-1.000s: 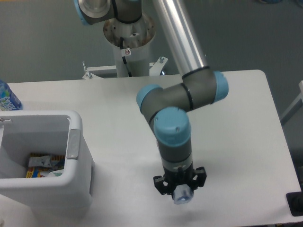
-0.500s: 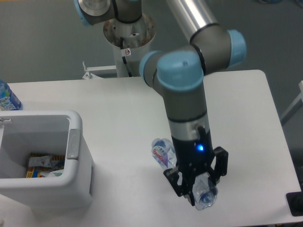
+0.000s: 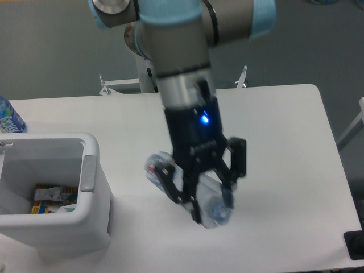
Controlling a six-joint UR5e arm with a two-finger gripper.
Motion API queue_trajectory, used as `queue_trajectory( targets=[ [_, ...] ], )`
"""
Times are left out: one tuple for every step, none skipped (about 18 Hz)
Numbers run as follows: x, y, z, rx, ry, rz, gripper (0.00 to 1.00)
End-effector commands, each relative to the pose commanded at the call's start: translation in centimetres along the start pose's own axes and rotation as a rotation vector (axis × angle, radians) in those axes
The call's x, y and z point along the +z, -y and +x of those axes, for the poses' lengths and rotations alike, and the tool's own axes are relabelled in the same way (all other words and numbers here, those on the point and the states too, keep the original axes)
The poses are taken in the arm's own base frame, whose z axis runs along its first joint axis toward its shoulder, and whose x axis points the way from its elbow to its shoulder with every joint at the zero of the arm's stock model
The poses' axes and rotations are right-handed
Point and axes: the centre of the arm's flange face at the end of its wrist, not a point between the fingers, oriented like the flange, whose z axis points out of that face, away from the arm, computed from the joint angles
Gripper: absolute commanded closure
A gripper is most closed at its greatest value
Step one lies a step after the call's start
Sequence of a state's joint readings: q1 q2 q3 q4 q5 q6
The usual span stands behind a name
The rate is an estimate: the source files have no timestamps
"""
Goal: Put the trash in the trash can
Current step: 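Lift the bottle and carry it over the white bin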
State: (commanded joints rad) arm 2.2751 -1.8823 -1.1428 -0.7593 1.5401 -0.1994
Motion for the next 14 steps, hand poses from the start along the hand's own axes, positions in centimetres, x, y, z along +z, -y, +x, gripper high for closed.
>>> queue_trajectory(
  targets=[
    [-0.6, -0.5, 1.9, 0.019, -0.024, -0.001, 0.44],
    [-1.1, -1.3, 3.8, 0.046, -0.049, -0.006, 0.44],
    [-1.7, -1.6, 5.3, 0.063, -0.07, -0.004, 0.44],
    [-1.8, -2.6, 7.2, 0.083, -0.1, -0.016, 0.44],
    [-1.9, -3.3, 8.7, 0.105, -0.12, -0.024, 0.44],
    [-2.0, -4.0, 9.8, 0.118, -0.133, -0.032, 0.44],
    [-2.1, -4.7, 11.1, 0.132, -0.15, -0.04, 0.44],
    [-1.7, -5.5, 12.2, 0.145, -0.163, -0.052, 0.44],
    [-1.4, -6.0, 12.8, 0.154, -0.168, -0.061, 0.44],
    [-1.0, -6.5, 13.5, 0.166, -0.176, -0.07, 0.44],
    [-0.9, -7.3, 14.6, 0.181, -0.188, -0.079, 0.44],
    [-0.6, -7.6, 15.0, 0.187, -0.192, -0.085, 0.44],
    [-0.2, -8.1, 15.4, 0.192, -0.196, -0.094, 0.44],
    [0.2, -8.6, 15.9, 0.197, -0.198, -0.104, 0.44]
  ],
)
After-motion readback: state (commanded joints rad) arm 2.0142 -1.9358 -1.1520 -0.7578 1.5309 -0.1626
